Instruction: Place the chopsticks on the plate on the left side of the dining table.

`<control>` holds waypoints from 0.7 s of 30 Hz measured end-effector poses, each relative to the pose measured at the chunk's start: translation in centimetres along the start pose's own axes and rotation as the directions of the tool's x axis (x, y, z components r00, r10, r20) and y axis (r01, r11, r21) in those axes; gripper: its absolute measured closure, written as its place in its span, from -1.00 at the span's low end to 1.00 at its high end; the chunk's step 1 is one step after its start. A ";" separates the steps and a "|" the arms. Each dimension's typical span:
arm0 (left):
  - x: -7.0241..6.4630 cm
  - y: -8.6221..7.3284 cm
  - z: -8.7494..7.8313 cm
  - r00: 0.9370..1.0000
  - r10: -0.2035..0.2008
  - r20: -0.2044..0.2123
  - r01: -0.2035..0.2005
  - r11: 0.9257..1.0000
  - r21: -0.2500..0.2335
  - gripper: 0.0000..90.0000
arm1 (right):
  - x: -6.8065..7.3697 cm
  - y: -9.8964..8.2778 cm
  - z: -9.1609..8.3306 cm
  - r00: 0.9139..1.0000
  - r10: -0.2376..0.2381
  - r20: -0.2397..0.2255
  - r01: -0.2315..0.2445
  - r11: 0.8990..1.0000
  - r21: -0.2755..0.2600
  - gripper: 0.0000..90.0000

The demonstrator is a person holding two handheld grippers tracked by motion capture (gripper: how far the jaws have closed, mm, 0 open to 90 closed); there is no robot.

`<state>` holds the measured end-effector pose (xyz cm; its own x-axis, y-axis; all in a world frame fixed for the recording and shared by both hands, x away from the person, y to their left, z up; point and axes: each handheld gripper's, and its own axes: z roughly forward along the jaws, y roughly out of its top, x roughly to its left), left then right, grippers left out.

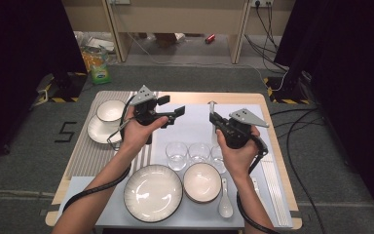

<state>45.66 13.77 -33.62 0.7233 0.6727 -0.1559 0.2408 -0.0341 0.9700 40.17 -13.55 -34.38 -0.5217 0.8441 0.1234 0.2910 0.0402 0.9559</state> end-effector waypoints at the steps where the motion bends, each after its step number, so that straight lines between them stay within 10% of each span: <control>1: 0.0 0.0 0.0 1.000 -0.001 0.000 0.001 1.000 0.000 -0.51 | 0.0 0.0 0.0 1.000 0.000 0.000 0.000 1.000 0.000 0.91; 21: -0.3 0.1 0.4 1.000 -0.005 0.015 0.005 1.000 0.000 -0.51 | 0.0 0.2 0.2 1.000 -0.007 -0.002 0.007 1.000 -0.002 0.91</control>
<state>45.73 13.28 -33.56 0.7317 0.6617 -0.1636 0.2443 -0.0306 0.9692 40.38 -13.46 -34.21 -0.5253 0.8428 0.1171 0.2857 0.0451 0.9572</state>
